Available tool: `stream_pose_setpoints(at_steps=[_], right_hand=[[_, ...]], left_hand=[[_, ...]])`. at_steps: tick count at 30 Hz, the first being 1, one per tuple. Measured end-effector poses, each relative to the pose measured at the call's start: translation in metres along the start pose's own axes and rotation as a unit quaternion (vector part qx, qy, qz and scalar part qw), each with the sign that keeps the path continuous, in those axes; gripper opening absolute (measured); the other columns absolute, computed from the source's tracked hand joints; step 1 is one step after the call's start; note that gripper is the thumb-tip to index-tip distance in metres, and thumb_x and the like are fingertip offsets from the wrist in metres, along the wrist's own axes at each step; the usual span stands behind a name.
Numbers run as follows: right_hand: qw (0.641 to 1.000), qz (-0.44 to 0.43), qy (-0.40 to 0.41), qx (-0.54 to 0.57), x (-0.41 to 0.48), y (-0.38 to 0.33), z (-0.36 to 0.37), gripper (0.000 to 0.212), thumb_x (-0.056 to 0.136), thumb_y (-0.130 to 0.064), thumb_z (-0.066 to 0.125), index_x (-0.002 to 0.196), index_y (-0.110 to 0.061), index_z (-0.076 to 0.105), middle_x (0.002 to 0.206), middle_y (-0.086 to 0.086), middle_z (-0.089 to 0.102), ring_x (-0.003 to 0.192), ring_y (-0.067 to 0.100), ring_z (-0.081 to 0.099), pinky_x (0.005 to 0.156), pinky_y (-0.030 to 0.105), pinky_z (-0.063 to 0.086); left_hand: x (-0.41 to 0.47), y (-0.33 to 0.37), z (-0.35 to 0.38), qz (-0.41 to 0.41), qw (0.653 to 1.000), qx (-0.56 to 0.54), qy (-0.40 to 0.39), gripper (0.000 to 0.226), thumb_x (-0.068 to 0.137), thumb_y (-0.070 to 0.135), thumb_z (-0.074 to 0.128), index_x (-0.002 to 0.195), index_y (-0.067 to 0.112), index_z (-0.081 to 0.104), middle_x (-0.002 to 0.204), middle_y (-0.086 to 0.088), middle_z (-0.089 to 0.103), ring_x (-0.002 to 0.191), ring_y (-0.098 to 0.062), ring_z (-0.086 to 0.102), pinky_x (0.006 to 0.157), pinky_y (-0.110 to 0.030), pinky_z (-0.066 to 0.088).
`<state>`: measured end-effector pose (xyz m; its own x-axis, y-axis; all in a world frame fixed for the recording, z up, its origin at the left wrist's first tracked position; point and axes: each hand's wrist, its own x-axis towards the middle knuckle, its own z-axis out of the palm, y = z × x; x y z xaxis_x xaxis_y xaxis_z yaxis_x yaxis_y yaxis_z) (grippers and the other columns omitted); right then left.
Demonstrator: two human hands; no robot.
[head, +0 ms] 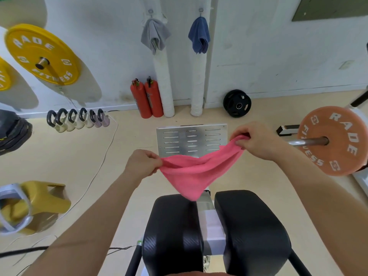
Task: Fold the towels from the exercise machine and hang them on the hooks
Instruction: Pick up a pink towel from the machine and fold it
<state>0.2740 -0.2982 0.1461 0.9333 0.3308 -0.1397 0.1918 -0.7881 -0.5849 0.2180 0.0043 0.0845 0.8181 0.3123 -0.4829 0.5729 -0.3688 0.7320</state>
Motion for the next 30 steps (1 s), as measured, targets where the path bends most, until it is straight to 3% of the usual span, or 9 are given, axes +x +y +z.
stream_pose_setpoints(at_steps=[2, 4, 7, 11, 14, 16, 19, 24, 30], right_hand=[[1.000, 0.007, 0.025, -0.007, 0.005, 0.007, 0.001, 0.025, 0.082, 0.001, 0.059, 0.081, -0.021, 0.071, 0.074, -0.016, 0.061, 0.071, -0.004, 0.055, 0.064, 0.013, 0.039], [0.998, 0.019, 0.055, -0.009, 0.012, 0.014, 0.005, 0.026, 0.081, 0.001, 0.060, 0.076, -0.023, 0.068, 0.074, -0.011, 0.063, 0.072, 0.002, 0.058, 0.063, 0.007, 0.037], [0.988, 0.049, 0.147, 0.011, 0.024, 0.022, 0.012, 0.023, 0.078, 0.001, 0.062, 0.079, -0.022, 0.068, 0.075, -0.007, 0.062, 0.076, 0.012, 0.060, 0.061, 0.003, 0.034], [0.958, 0.036, 0.282, 0.043, 0.027, 0.020, 0.009, 0.015, 0.079, -0.002, 0.063, 0.085, -0.013, 0.069, 0.083, -0.005, 0.062, 0.081, 0.010, 0.054, 0.065, -0.001, 0.031], [0.947, -0.005, 0.319, 0.027, 0.007, 0.018, 0.015, 0.010, 0.077, 0.002, 0.066, 0.084, -0.006, 0.068, 0.086, -0.004, 0.055, 0.078, 0.012, 0.049, 0.073, 0.012, 0.036], [0.950, -0.027, 0.311, 0.000, -0.013, 0.023, 0.032, 0.008, 0.075, 0.005, 0.069, 0.080, -0.002, 0.067, 0.082, 0.000, 0.054, 0.074, 0.011, 0.046, 0.070, 0.021, 0.036], [0.963, -0.013, 0.269, -0.026, -0.049, 0.040, 0.077, 0.009, 0.073, 0.005, 0.074, 0.075, -0.001, 0.067, 0.080, 0.009, 0.057, 0.071, 0.011, 0.043, 0.061, 0.015, 0.029], [0.979, 0.094, 0.176, -0.029, -0.119, 0.067, 0.162, 0.016, 0.071, 0.003, 0.074, 0.070, -0.009, 0.065, 0.078, 0.002, 0.056, 0.074, 0.017, 0.049, 0.066, 0.028, 0.037], [0.967, 0.253, 0.015, -0.003, -0.173, 0.070, 0.206, 0.024, 0.087, -0.021, 0.065, 0.069, -0.027, 0.051, 0.068, -0.008, 0.057, 0.065, 0.007, 0.054, 0.055, 0.021, 0.037]], left_hand=[[0.004, -0.005, -0.002, 0.039, 0.988, 0.144, 0.033, 0.003, 0.067, 0.018, 0.070, 0.068, 0.021, 0.070, 0.062, 0.002, 0.066, 0.055, -0.018, 0.059, 0.054, -0.022, 0.043], [0.010, -0.002, -0.006, 0.042, 0.982, 0.178, 0.046, 0.005, 0.066, 0.022, 0.070, 0.071, 0.024, 0.069, 0.063, 0.004, 0.068, 0.060, -0.015, 0.067, 0.057, -0.023, 0.049], [0.021, 0.020, -0.013, 0.070, 0.989, 0.089, 0.097, 0.012, 0.069, 0.013, 0.065, 0.071, 0.024, 0.067, 0.062, 0.000, 0.070, 0.058, -0.014, 0.069, 0.066, -0.032, 0.058], [0.025, 0.052, -0.029, 0.140, 0.978, -0.056, 0.147, 0.026, 0.069, -0.001, 0.060, 0.067, 0.025, 0.065, 0.071, -0.005, 0.070, 0.066, -0.030, 0.070, 0.068, -0.037, 0.059], [0.012, 0.046, -0.033, 0.175, 0.971, -0.036, 0.156, 0.026, 0.069, 0.000, 0.062, 0.069, 0.025, 0.066, 0.070, 0.004, 0.068, 0.061, -0.018, 0.069, 0.065, -0.027, 0.056], [0.001, 0.022, -0.028, 0.169, 0.972, 0.027, 0.160, 0.023, 0.071, 0.003, 0.065, 0.073, 0.026, 0.068, 0.073, 0.010, 0.068, 0.059, -0.011, 0.064, 0.060, -0.020, 0.049], [-0.012, -0.034, -0.012, 0.142, 0.976, 0.086, 0.143, 0.019, 0.073, 0.006, 0.066, 0.077, 0.025, 0.068, 0.082, 0.007, 0.068, 0.066, -0.013, 0.063, 0.068, -0.024, 0.047], [-0.045, -0.132, 0.021, 0.090, 0.983, 0.146, 0.070, 0.024, 0.074, 0.006, 0.066, 0.077, 0.029, 0.064, 0.090, 0.005, 0.065, 0.068, -0.009, 0.060, 0.072, -0.019, 0.036], [-0.081, -0.197, 0.035, 0.057, 0.979, 0.196, 0.023, 0.018, 0.076, 0.013, 0.066, 0.090, 0.025, 0.066, 0.084, 0.001, 0.058, 0.075, -0.018, 0.056, 0.067, -0.023, 0.035]])
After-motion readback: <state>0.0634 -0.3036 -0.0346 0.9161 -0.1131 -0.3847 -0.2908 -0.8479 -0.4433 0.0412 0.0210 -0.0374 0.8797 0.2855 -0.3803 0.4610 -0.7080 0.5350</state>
